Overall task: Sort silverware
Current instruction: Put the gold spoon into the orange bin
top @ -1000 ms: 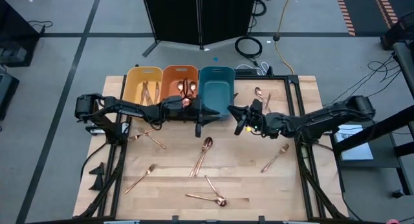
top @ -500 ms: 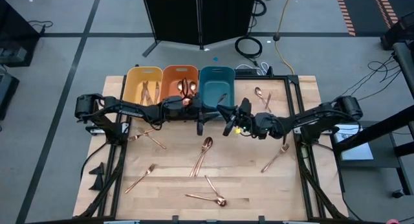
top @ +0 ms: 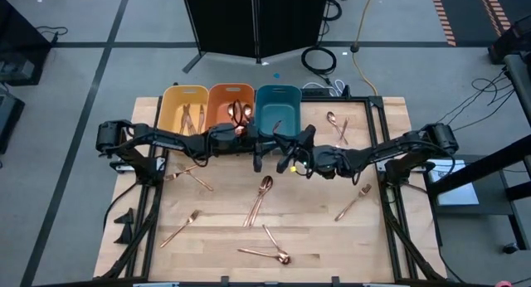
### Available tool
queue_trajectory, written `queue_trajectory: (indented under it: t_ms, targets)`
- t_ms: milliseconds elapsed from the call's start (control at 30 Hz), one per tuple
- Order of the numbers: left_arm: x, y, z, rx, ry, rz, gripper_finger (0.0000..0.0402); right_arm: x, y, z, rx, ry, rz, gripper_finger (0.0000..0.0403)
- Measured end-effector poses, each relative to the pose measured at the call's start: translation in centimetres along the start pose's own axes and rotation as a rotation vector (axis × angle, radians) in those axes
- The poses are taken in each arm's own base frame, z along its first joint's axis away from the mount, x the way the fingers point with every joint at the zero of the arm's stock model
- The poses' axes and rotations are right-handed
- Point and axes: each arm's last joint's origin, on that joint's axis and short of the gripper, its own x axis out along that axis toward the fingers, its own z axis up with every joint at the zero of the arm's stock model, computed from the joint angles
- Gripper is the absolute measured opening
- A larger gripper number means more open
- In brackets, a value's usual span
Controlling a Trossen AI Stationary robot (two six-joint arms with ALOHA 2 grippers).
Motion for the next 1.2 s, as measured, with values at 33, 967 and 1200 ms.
queue_trajectory:
  t_ms: [33, 967, 1200]
  targets:
    - [0.0, 0.0, 0.0, 0.0, 0.0, 0.0, 0.0093, 0.0, 0.0, 0.0, -0.002, 0.002, 0.0, 0.0]
    - [-0.2, 0.8, -0.8, 0.042, 0.104, 0.09, 0.0001, -1.4, -0.6, 1.3, -0.127, 0.062, -0.006, 0.0127]
    - [-3.2, 3.7, 2.6, -0.072, 0.065, 0.193, 0.0, -3.9, -1.5, 1.9, -0.185, 0.209, -0.014, 0.0155]
